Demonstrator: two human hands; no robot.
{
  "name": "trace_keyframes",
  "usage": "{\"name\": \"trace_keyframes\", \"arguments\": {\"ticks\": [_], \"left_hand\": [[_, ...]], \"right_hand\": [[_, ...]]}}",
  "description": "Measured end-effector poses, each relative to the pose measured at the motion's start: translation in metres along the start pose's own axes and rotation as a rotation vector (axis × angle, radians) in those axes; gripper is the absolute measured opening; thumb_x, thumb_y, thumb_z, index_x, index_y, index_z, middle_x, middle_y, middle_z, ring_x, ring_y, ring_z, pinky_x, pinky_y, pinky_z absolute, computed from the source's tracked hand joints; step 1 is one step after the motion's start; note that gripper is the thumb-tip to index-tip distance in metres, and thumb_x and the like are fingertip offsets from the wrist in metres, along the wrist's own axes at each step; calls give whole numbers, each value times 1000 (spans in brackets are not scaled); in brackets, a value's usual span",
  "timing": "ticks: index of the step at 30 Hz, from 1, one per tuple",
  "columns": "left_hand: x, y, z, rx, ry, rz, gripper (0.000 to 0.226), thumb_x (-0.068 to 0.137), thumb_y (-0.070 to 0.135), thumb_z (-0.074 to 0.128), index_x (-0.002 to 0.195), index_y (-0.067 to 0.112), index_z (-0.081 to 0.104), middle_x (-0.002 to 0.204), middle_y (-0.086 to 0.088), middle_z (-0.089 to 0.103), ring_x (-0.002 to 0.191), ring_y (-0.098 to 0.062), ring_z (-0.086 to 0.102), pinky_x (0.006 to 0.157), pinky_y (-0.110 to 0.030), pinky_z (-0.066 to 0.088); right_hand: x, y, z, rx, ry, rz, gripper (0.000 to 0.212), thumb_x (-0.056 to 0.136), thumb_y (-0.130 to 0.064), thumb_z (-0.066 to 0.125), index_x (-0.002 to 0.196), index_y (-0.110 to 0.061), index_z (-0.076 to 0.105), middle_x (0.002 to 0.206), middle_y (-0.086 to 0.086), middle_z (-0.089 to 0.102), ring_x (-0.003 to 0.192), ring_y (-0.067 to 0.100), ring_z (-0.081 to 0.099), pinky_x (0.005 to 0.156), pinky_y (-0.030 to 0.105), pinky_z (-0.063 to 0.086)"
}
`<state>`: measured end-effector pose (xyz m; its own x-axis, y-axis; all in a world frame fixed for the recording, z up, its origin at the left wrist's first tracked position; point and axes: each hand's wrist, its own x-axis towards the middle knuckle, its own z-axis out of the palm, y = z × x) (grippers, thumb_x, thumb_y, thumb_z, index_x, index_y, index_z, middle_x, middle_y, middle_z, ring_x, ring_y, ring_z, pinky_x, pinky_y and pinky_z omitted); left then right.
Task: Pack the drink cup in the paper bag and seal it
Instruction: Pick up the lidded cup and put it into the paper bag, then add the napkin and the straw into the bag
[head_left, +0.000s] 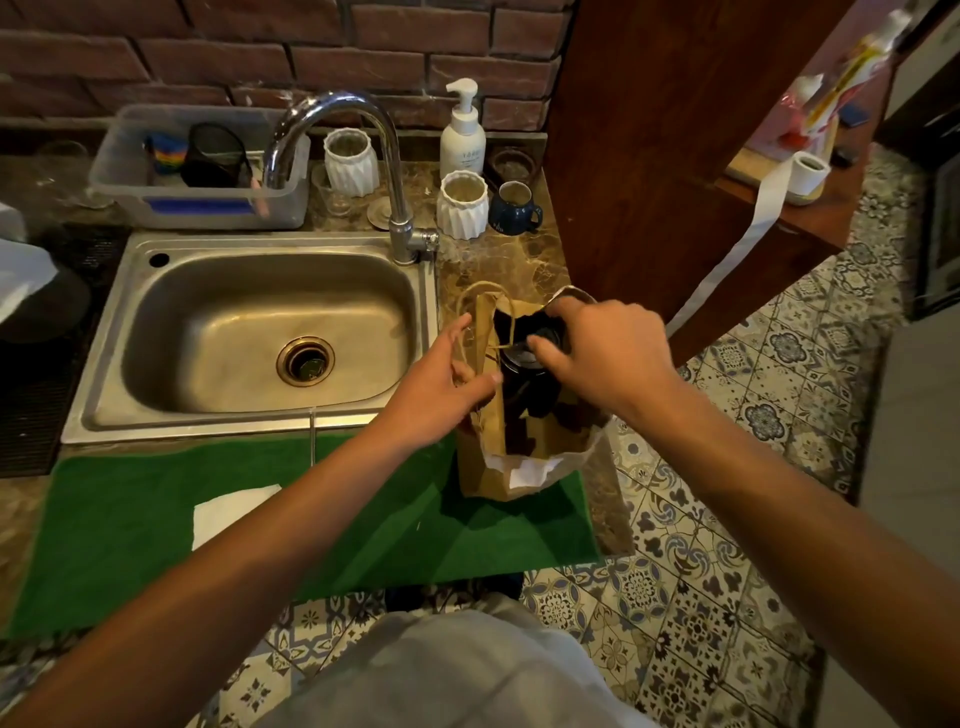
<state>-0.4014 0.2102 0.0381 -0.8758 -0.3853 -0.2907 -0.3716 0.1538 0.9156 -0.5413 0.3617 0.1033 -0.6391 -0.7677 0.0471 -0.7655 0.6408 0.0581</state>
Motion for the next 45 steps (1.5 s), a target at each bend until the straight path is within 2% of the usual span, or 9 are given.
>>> {"name": "trace_keyframes", "arguments": {"ticks": [4,9,14,19,23,29,33,37,45], "left_hand": [[-10,1,-2,-74,8,-36,89,90,43,73,159,39,17,99,6,73,77,-8,74,56,-24,56],[-39,-36,-40,-176,194,-95,83,88,42,71,157,37,25,103,7,75,81,-21,77,69,-42,62],[-100,-119,-96,-200,522,-207,64,95,25,69,150,32,38,114,-12,68,92,-34,73,74,-42,58],[-161,-195,-138,164,670,-307,64,94,22,71,151,27,43,120,-6,68,110,-28,67,93,-40,52],[-178,-225,-156,351,632,-300,66,91,23,73,151,23,45,137,-15,62,122,-31,60,98,-39,45],[-172,-249,-166,259,588,-336,66,96,17,66,155,25,38,140,-8,63,123,-27,61,104,-41,47],[-160,-248,-164,182,510,-356,74,94,20,69,158,26,32,122,-8,67,88,-19,66,84,-41,57],[-153,-252,-165,235,457,-419,77,91,23,74,157,21,35,94,-3,65,84,-23,64,78,-40,55],[-152,-258,-166,358,387,-487,30,96,34,67,113,9,70,107,-10,67,92,-26,64,81,-39,55]], "right_hand": [[-10,-24,-39,309,227,-11,40,98,-54,51,117,-24,71,82,-7,75,73,18,71,59,29,50],[-21,-83,-58,690,352,-205,27,98,-39,59,114,-22,73,90,-12,76,68,0,61,62,29,54],[-26,-156,-25,701,122,-361,35,95,-42,60,125,-25,66,106,-8,77,78,7,67,72,32,57],[-27,-217,47,536,-262,-391,56,93,-48,61,142,-24,48,130,6,69,109,30,69,87,46,58],[-27,-242,96,480,-415,-345,58,92,-49,62,143,-24,48,129,6,68,111,31,68,85,41,55],[-26,-283,139,531,-566,-262,72,92,-52,63,152,-22,36,146,8,57,124,33,61,96,46,52],[-21,-306,155,568,-615,-185,74,90,-50,67,152,-21,38,146,8,56,125,34,61,95,44,52],[-18,-319,166,579,-661,-135,74,88,-44,72,151,-21,40,144,8,58,126,33,60,97,45,53],[-15,-309,176,473,-528,41,47,90,-31,66,132,-16,51,127,8,61,103,33,68,80,39,52]]}}
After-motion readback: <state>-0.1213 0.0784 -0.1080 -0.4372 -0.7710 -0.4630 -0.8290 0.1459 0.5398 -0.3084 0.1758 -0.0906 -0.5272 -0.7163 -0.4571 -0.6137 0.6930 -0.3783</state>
